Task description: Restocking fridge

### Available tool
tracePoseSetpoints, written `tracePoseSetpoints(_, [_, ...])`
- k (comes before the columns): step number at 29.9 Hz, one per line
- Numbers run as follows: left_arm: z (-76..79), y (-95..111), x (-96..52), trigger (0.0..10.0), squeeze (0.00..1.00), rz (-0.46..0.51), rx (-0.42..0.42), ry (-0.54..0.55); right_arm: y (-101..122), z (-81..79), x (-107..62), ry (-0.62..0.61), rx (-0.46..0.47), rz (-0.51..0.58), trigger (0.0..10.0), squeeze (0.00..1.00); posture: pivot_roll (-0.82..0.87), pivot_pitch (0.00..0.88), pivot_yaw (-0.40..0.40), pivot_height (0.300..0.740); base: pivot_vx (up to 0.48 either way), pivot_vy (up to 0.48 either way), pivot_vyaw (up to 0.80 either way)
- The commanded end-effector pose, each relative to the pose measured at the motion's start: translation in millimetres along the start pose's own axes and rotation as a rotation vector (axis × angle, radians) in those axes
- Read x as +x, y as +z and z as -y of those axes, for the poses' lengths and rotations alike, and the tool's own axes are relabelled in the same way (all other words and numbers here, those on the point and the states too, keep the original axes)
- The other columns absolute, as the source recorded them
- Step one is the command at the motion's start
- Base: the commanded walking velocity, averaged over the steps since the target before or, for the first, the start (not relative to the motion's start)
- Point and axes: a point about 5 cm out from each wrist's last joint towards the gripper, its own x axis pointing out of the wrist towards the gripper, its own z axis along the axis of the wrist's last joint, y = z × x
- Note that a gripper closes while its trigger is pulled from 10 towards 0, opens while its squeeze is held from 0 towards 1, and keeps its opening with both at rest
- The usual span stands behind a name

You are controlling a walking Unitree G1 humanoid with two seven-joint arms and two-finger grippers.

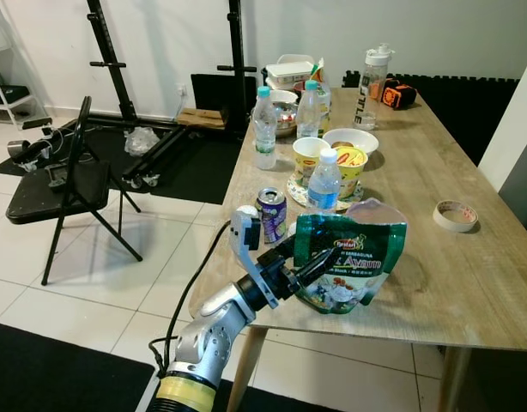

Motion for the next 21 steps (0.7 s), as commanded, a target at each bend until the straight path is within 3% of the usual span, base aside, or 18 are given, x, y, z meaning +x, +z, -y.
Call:
tracePoseSetpoints(1, [2.3,-2.4,-0.4,10.0,0.00,-0.018,0.017,-0.009,-0.8,2.1,-0.7,-0.006,0.011,0.003,10.0,0.00,-0.09,0.033,0.009,0.740,0.000,0.000,0.00])
tracePoseSetpoints(8, [1.1,-4.9,-2.2,10.0,0.00,-0.039,0.040,0.006,-0.8,2.0,-0.7,-0.007,0.015,0.003,10.0,0.00,-0.08,0.040,0.010,0.740,0.000,0.000,0.00])
tracePoseSetpoints(15, [-2.9,-17.6,-5.5,10.0,0.00,-0.142,0.127,0.026,-2.8,1.0,-0.8,-0.004,0.021,0.001,10.0,0.00,-0.09,0.043,0.014,0.740,0.000,0.000,0.00])
tracePoseSetpoints(21, [-2.7,-22.0,-7.4,10.0,0.00,-0.170,0.127,0.014,-3.3,0.9,-0.9,-0.004,0.027,0.003,10.0,0.00,-0.09,0.042,0.016,0.740,0.000,0.000,0.00])
